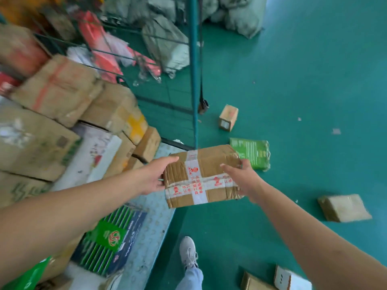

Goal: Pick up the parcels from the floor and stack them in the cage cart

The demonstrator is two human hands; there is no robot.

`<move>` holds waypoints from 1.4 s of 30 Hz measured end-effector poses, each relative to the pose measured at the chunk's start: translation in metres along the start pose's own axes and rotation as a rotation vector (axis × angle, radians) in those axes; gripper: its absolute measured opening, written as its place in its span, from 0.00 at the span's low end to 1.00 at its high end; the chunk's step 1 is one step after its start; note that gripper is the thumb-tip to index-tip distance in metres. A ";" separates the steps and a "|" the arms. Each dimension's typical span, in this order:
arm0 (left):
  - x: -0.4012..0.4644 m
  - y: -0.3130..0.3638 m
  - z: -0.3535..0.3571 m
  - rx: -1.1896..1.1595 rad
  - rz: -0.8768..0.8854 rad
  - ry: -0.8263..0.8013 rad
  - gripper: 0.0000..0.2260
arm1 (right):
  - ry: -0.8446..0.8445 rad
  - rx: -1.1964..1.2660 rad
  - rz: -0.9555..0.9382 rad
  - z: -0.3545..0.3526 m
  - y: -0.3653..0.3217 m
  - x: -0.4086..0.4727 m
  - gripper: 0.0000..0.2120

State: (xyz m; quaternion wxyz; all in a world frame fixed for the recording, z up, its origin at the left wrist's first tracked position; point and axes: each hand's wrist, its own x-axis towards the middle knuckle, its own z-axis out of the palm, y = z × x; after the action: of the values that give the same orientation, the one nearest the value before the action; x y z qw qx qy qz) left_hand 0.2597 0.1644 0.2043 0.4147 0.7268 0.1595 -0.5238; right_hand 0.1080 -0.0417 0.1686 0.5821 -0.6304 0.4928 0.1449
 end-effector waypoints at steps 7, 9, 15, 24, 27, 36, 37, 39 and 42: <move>-0.082 0.029 -0.078 -0.184 0.127 0.099 0.14 | -0.063 0.083 -0.095 0.041 -0.114 -0.055 0.31; -0.098 0.029 -0.094 -0.246 0.134 0.156 0.14 | -0.089 0.077 -0.126 0.050 -0.138 -0.064 0.30; -0.129 0.032 -0.121 -0.387 0.176 0.322 0.20 | -0.244 -0.020 -0.131 0.062 -0.187 -0.073 0.24; -0.195 0.045 -0.129 -0.515 0.219 0.546 0.15 | -0.443 -0.164 -0.182 0.066 -0.238 -0.101 0.15; -0.214 0.043 -0.128 -0.566 0.234 0.605 0.08 | -0.502 -0.200 -0.235 0.071 -0.254 -0.105 0.15; -0.236 0.017 -0.127 -0.672 0.197 0.684 0.06 | -0.584 -0.394 -0.340 0.095 -0.296 -0.119 0.13; -0.238 0.014 -0.127 -0.688 0.193 0.690 0.06 | -0.586 -0.418 -0.351 0.099 -0.299 -0.119 0.13; -0.242 0.008 -0.130 -0.720 0.185 0.698 0.06 | -0.590 -0.466 -0.386 0.111 -0.307 -0.119 0.14; -0.245 -0.001 -0.140 -0.770 0.169 0.717 0.06 | -0.605 -0.515 -0.423 0.131 -0.316 -0.121 0.14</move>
State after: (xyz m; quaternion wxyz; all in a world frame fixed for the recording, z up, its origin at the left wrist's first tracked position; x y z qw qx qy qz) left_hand 0.2488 0.3228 0.4376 0.6117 0.6657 0.4128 -0.1106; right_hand 0.3516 0.0769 0.4103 0.5407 -0.7710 0.1085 0.3185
